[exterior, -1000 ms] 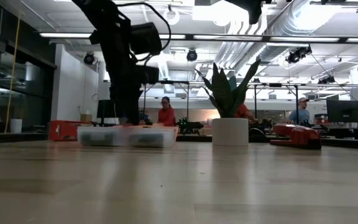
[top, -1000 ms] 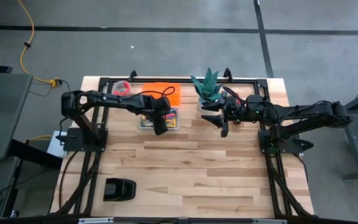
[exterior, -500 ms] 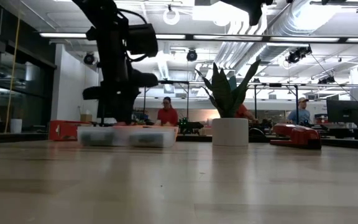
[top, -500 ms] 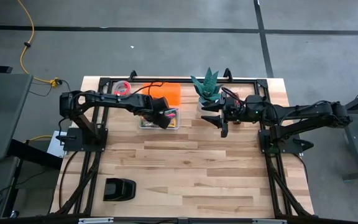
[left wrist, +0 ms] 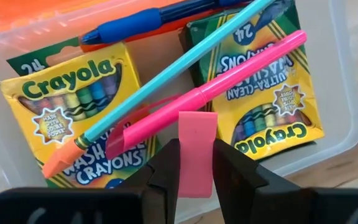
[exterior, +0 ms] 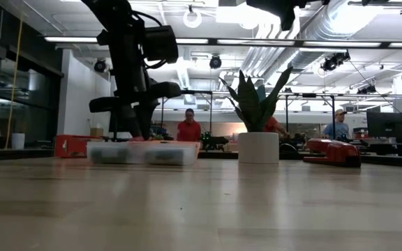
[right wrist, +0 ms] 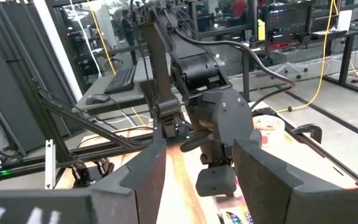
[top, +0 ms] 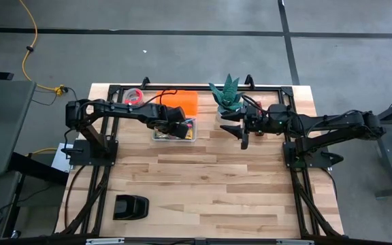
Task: Pack school essentials
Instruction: Put the pink eraser into the orange supply box, then return to Home Position
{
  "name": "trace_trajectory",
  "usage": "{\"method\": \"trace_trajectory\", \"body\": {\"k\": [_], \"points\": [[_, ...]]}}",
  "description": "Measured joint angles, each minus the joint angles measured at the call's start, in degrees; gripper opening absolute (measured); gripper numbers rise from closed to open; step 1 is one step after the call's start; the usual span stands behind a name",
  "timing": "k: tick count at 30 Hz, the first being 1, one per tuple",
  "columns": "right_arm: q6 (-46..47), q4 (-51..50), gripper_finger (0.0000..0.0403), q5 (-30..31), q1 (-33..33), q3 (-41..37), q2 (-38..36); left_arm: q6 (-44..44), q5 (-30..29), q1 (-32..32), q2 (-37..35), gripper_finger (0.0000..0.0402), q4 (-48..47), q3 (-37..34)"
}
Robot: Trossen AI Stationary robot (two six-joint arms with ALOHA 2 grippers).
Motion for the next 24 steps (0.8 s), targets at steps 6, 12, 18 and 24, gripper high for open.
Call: {"method": "trace_trajectory", "body": {"k": [6, 12, 18, 24], "points": [[0.0, 0.0, 0.0179, 0.0, 0.0, 0.0, 0.0, 1.2, 0.4, 0.0, 0.0, 0.0112, 0.0, 0.0], [0.0, 0.0, 0.0179, 0.0, 0.0, 0.0, 0.0, 3.6, 1.1, 0.8, 0.0, 0.0168, 0.0, 0.0], [0.0, 0.0, 0.0179, 0.0, 0.0, 0.0, 0.0, 11.9, 4.8, 3.0, -3.5, 0.0198, -0.1, 2.5], [0.0, 0.0, 0.0179, 0.0, 0.0, 0.0, 0.0, 19.2, 4.0, 1.9, -17.4, 0.0193, 7.9, 3.6]]}}
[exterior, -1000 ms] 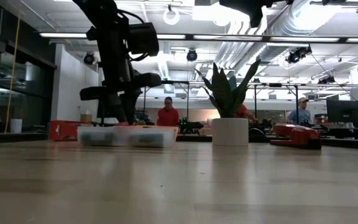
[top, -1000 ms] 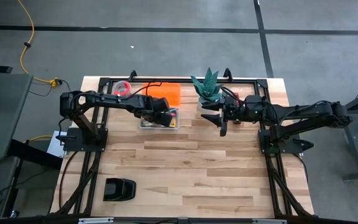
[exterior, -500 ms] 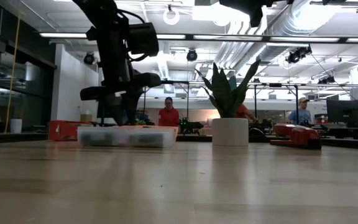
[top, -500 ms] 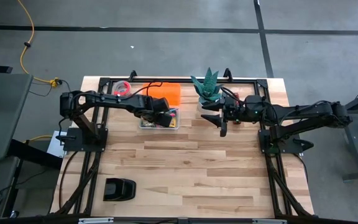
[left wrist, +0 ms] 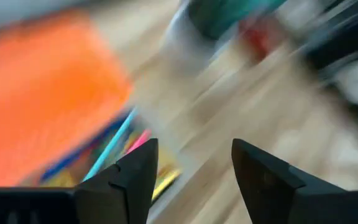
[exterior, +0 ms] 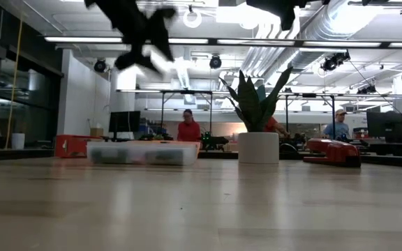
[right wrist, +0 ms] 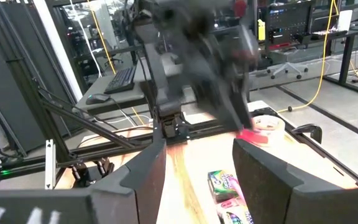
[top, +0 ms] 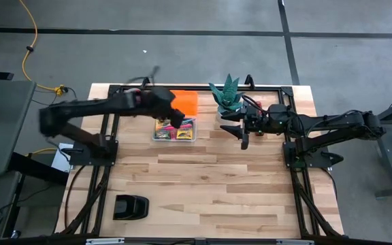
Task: Pack school essentials
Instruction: Return to Home Position
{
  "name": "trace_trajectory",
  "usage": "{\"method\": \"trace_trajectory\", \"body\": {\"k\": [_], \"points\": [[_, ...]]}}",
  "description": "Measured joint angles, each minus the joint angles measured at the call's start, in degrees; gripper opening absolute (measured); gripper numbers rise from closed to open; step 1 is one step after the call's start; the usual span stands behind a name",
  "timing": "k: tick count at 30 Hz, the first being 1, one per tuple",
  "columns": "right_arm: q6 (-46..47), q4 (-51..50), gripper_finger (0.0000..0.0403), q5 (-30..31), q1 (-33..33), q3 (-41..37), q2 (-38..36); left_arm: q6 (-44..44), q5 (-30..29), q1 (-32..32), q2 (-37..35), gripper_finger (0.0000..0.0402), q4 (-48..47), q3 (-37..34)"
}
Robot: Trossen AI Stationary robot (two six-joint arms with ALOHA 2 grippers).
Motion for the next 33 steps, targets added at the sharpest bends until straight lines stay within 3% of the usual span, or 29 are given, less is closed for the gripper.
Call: {"method": "trace_trajectory", "body": {"k": [4, 9, 12, 19, 24, 33], "points": [[0.0, 0.0, 0.0179, 0.0, 0.0, 0.0, 0.0, 5.2, -0.9, -3.4, -12.4, 0.0184, 13.5, -3.4], [0.0, 0.0, 0.0179, 0.0, 0.0, 0.0, 0.0, 12.8, 4.3, -8.8, -25.5, 0.0173, 32.6, -11.5], [0.0, 0.0, 0.0179, 0.0, 0.0, 0.0, 0.0, 15.1, 6.1, -11.4, -31.1, 0.0166, 39.5, -16.8], [0.0, 0.0, 0.0179, 0.0, 0.0, 0.0, 0.0, 22.3, 7.3, -15.6, -37.4, 0.0155, 38.2, -24.0], [0.0, 0.1, 0.0179, 0.0, 0.0, 0.0, 0.0, 27.4, 7.2, -15.9, -37.7, 0.0154, 38.2, -24.4], [0.0, 1.0, 0.0179, 0.0, 0.0, 0.0, 0.0, 27.1, 4.9, -15.9, -37.6, 0.0154, 38.5, -24.4]]}}
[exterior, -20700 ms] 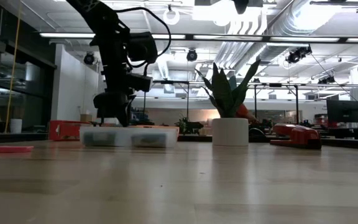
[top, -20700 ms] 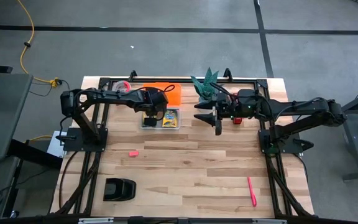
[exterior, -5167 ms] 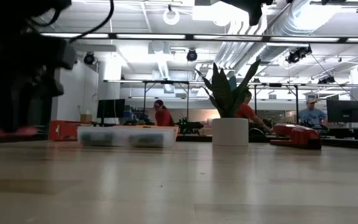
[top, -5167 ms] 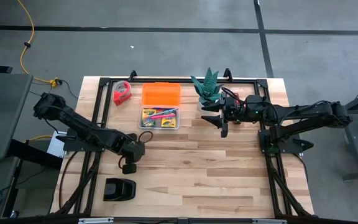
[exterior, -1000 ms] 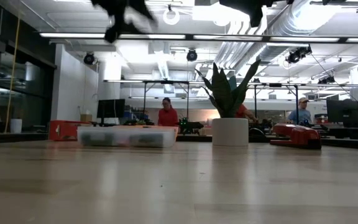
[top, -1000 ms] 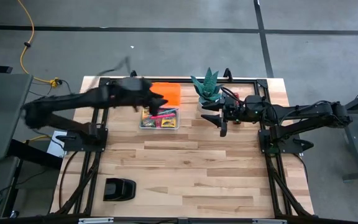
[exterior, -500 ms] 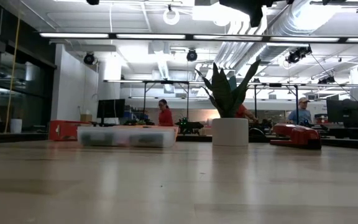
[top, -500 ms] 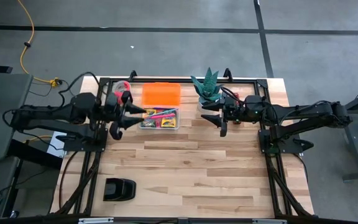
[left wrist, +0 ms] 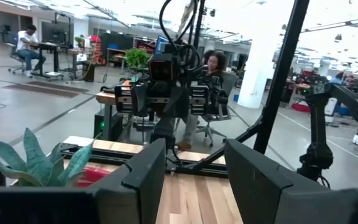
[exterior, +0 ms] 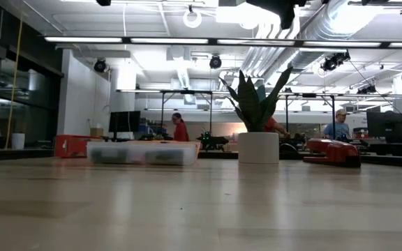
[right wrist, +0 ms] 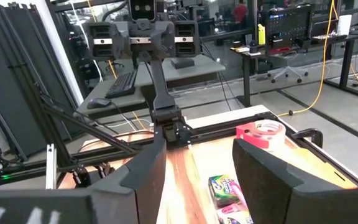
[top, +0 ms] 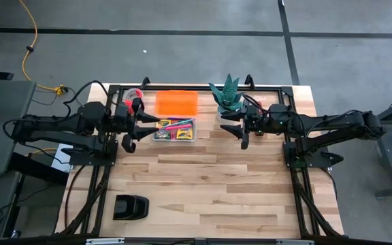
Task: Pack school essentials
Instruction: Return to Home Position
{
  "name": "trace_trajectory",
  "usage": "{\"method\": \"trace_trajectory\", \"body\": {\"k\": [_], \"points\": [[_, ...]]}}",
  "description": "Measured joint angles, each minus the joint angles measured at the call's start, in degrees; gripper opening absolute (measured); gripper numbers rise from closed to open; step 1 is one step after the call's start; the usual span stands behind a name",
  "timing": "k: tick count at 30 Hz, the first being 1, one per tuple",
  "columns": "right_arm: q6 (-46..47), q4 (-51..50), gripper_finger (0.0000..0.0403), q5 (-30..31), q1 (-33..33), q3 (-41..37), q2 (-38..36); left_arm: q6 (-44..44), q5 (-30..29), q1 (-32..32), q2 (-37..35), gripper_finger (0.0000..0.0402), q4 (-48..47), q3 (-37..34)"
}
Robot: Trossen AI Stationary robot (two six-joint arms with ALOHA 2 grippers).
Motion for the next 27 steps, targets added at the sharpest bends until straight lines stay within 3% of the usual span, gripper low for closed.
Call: {"method": "trace_trajectory", "body": {"k": [10, 13, 16, 18, 27], "points": [[0.0, 0.3, 0.0179, 0.0, 0.0, 0.0, 0.0, 0.4, -0.2, 0.0, -0.3, 0.0134, -0.4, 0.0], [0.0, 0.3, 0.0179, 0.0, 0.0, 0.0, 0.0, 3.2, -0.2, -0.2, -1.4, 0.0094, -3.3, 0.1], [0.1, -0.1, 0.0179, 0.0, 0.0, 0.0, 0.0, 4.4, 0.3, -0.3, -2.2, 0.0028, -7.5, -0.1], [0.8, -0.1, 0.0179, 0.0, 0.0, 0.0, 0.0, 3.6, 1.4, -0.3, -3.5, 0.0009, -6.2, -2.5], [2.5, -2.4, 0.0179, 0.0, 0.0, 0.0, 0.0, -2.7, -0.2, -0.3, -13.5, 0.0001, 10.9, -23.3]]}}
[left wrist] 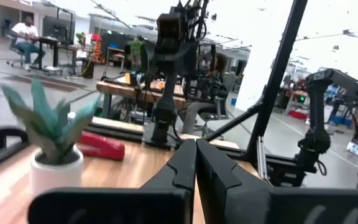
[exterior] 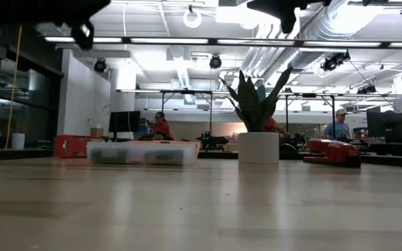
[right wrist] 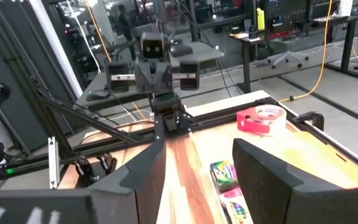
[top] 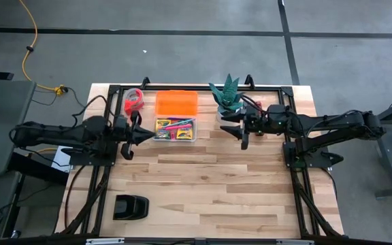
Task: Pack school essentials
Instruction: Return to Home Position
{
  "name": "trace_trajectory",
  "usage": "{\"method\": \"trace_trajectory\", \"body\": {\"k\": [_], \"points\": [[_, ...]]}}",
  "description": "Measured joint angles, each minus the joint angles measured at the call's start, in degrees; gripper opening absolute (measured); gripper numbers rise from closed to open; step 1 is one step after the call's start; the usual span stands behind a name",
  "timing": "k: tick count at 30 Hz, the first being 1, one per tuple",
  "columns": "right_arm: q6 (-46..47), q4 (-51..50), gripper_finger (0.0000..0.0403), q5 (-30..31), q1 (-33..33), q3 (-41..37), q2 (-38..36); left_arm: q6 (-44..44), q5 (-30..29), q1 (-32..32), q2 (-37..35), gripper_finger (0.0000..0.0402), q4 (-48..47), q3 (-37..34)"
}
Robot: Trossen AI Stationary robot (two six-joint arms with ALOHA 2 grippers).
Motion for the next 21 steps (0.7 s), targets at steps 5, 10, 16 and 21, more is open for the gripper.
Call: {"method": "trace_trajectory", "body": {"k": [5, 10, 16, 21], "points": [[0.0, -0.7, 0.0179, 0.0, 0.0, 0.0, 0.0, -2.5, 0.0, 0.0, -6.5, 0.0, 1.1, -8.3], [2.0, -0.7, 0.0179, 0.0, 0.0, 0.0, 0.0, -4.6, 2.1, 0.0, -11.5, 0.0, 1.8, -13.2], [5.3, -0.7, 0.0175, 0.0, 0.0, 0.0, 0.0, -3.7, 3.0, 0.0, -16.2, 0.0, -2.3, -15.1], [5.4, -0.7, 0.0151, -0.7, 0.0, 0.0, 0.0, -0.3, -0.5, 0.0, -18.0, 0.0, -10.9, -15.1]]}}
